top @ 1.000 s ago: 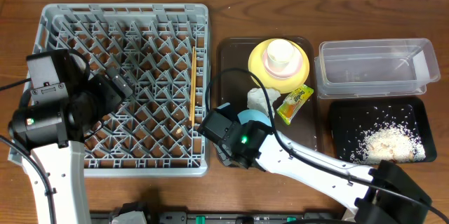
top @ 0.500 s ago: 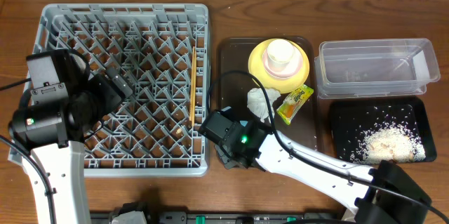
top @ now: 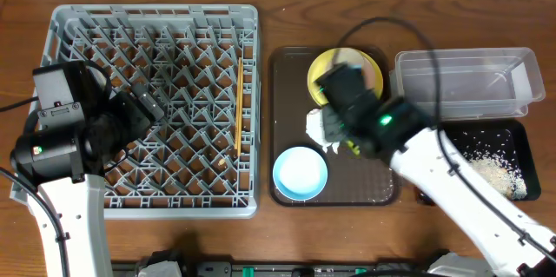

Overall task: Sort waste into correct bins and load items into the dishwasher rack
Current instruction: 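Reach the right gripper to the yellow-green Pandan wrapper and grasp it, then carry the wrapper into the clear plastic container and release it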

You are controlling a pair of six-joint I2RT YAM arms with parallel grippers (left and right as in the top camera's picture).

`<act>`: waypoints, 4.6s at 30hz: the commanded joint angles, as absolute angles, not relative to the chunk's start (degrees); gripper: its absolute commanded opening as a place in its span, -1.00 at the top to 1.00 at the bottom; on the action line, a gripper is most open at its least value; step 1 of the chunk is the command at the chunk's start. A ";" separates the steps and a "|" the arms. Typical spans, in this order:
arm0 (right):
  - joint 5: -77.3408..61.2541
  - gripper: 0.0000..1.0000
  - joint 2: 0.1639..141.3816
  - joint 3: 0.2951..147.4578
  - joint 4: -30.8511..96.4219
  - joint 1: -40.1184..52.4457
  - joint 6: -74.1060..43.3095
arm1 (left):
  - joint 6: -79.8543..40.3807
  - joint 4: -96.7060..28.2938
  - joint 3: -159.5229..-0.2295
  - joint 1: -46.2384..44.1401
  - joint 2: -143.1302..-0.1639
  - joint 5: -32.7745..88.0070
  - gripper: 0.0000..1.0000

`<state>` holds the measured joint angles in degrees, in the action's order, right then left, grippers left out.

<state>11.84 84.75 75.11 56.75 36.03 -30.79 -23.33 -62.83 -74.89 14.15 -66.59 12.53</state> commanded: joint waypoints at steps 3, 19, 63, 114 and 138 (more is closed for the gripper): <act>10.15 -0.05 86.21 70.85 54.83 27.09 -32.77 | -22.98 -62.98 -75.61 14.46 -66.65 12.21 -0.94; 11.55 0.18 87.88 50.63 30.55 24.05 -38.02 | -22.98 -62.96 -75.61 14.46 -66.65 12.21 -0.94; 12.19 0.31 92.31 37.26 11.97 24.08 -40.25 | -22.98 -62.98 -75.61 14.46 -66.65 12.21 -0.95; 19.90 0.97 70.46 37.65 -0.05 -5.63 -36.40 | -22.98 -62.98 -75.61 14.46 -66.65 12.21 -0.94; 12.80 0.62 76.62 37.65 -9.78 -5.72 -41.54 | -22.98 -62.96 -75.61 14.46 -66.65 12.21 -0.94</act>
